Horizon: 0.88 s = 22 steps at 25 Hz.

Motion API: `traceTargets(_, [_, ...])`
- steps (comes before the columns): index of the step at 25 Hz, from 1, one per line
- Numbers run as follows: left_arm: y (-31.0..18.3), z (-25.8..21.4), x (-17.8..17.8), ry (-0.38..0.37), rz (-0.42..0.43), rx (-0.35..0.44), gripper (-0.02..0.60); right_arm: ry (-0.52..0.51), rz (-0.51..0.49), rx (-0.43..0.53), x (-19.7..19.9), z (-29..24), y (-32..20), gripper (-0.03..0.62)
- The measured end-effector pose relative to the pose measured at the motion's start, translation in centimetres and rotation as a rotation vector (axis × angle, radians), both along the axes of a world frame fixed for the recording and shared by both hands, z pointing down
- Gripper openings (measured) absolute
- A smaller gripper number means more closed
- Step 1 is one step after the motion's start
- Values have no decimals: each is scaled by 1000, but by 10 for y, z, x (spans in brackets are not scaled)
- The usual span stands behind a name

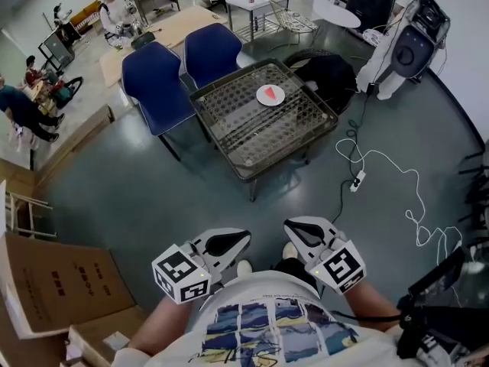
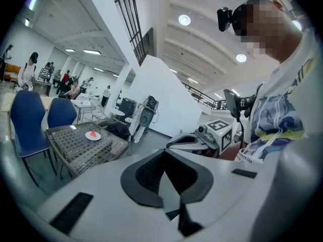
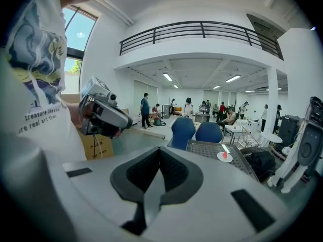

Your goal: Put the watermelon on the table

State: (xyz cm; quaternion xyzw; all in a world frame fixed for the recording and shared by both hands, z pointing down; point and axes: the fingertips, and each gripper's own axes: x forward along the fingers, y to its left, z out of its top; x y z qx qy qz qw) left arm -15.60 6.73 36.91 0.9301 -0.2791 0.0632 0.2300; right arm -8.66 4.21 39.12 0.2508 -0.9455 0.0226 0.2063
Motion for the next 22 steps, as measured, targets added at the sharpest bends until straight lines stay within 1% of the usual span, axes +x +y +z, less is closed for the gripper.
traceTargets(3, [17,1,-21,11,11,1,9,-7,16,-5,-20,0,22,11])
traceTargets(9, [34,12,-53,31,-11,-12,9,-27,2,15,-53,8,51,11])
traceTargets(15, [42,17,-63,40,-12,-18,9,-7,2,19,-69,6,60,11])
traceTargets(18, [46,21,-65,37,-14,-20,9,-18,-13,34,-74,6,63,11])
traceTargets(22, [52,28,-64,41,-10,-29,9,-1,-15,41,-74,10,71,11])
